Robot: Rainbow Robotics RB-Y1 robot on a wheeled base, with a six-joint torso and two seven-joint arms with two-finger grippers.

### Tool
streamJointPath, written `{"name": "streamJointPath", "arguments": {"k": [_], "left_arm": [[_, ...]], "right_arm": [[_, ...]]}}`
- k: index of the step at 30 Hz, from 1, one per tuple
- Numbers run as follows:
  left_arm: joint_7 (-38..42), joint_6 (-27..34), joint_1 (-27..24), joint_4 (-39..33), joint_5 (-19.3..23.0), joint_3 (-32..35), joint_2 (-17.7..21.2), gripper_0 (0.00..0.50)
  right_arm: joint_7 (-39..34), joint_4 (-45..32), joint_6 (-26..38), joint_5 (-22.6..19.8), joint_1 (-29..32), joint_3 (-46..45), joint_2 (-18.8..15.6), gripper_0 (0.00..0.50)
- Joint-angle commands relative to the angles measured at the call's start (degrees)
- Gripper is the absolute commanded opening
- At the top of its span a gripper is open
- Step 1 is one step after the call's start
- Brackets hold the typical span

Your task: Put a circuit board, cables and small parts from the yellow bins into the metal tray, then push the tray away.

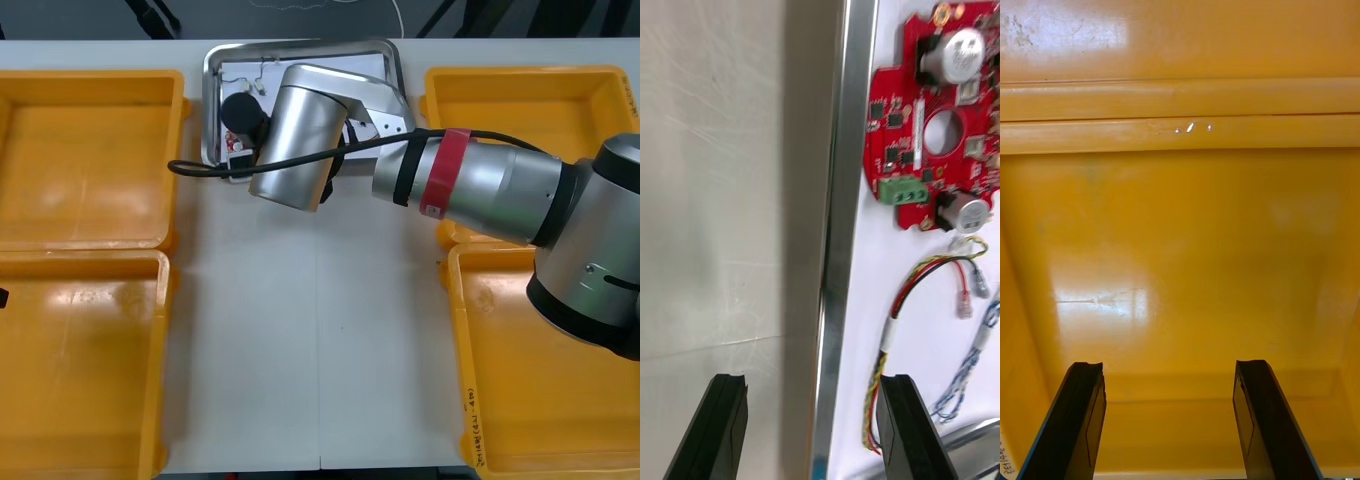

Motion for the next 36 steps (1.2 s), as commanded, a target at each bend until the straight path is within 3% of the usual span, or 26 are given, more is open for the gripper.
{"name": "streamJointPath", "arguments": {"k": [1, 11, 15, 22, 32, 36], "left_arm": [[-3.15, 0.37, 1.22, -1.51, 0.34, 1.71, 2.41, 0.5], [-3.15, 0.37, 1.22, -1.51, 0.34, 1.71, 2.41, 0.5], [-3.15, 0.37, 1.22, -1.51, 0.34, 1.71, 2.41, 0.5], [-3.15, 0.37, 1.22, -1.51, 0.34, 1.71, 2.41, 0.5], [-3.15, 0.37, 1.22, -1.51, 0.34, 1.71, 2.41, 0.5], [-3.15, 0.37, 1.22, -1.51, 0.34, 1.71, 2.41, 0.5]], "right_arm": [[1.07, -5.87, 2.68, -2.17, -2.95, -3.2, -3.19, 0.5], [-1.12, -13.08, 9.28, -16.05, -2.95, -8.39, -10.05, 0.5], [-6.84, -16.24, 12.7, -20.45, -2.42, -10.32, -12.33, 0.5], [-14.66, -26.08, 17.8, -21.41, 4.61, -17.35, -15.93, 0.5], [-26.44, -42.08, 23.51, -21.85, 14.1, -22.45, -24.02, 0.5], [-32.32, -46.56, 23.34, -25.55, 18.15, -24.91, -28.77, 0.5]]}}
